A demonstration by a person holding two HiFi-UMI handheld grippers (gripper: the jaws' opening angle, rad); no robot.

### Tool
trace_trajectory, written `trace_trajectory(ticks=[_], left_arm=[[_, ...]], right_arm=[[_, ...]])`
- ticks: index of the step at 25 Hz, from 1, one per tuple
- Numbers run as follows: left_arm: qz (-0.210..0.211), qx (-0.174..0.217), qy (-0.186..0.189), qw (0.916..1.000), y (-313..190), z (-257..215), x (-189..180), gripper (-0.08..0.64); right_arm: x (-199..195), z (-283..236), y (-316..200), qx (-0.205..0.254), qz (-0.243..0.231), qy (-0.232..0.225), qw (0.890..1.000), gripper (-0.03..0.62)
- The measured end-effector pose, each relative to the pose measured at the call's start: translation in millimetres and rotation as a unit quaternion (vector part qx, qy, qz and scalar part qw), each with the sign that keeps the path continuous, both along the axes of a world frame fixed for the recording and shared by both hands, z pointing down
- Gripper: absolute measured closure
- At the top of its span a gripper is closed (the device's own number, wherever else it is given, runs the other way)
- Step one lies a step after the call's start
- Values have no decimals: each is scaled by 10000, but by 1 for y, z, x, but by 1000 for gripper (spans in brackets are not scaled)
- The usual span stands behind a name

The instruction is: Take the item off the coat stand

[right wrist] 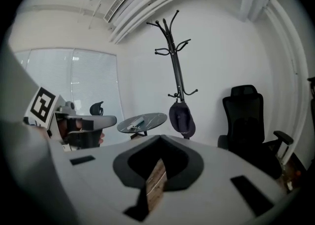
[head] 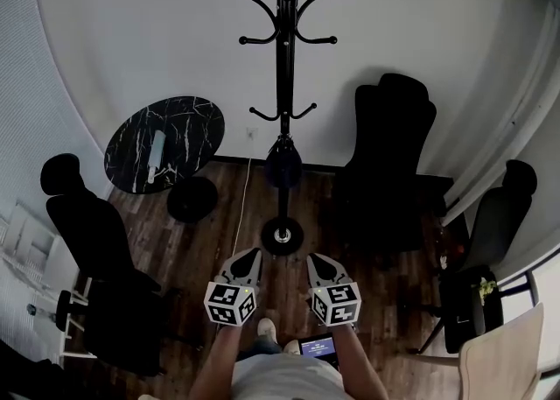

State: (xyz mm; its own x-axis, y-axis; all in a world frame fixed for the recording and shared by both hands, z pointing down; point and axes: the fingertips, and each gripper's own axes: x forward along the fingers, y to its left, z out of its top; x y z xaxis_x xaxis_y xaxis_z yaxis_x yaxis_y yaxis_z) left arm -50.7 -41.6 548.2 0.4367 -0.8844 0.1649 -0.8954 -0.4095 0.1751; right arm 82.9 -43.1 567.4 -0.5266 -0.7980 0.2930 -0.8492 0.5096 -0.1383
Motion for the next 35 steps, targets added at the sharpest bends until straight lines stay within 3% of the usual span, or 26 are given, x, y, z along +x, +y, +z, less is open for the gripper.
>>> trace_trajectory(ticks=[3, 12, 23, 35], left_arm=[[-4, 86, -241, 9997, -1, -2, 4, 540], [83, 75, -191, 9998, -29, 2, 8, 540], [68, -4, -49, 10000, -137, 11, -16, 540], [404, -113, 73, 9991, -240, 16, -33, 540]], right_arm=[[9, 0, -5, -5, 156, -51, 9999, 580], [0, 11, -31, -57, 34, 50, 10000, 580], [-26, 19, -133, -115, -12, 175, 9998, 580], [-36, 19, -232, -310, 361, 2, 9989, 580]])
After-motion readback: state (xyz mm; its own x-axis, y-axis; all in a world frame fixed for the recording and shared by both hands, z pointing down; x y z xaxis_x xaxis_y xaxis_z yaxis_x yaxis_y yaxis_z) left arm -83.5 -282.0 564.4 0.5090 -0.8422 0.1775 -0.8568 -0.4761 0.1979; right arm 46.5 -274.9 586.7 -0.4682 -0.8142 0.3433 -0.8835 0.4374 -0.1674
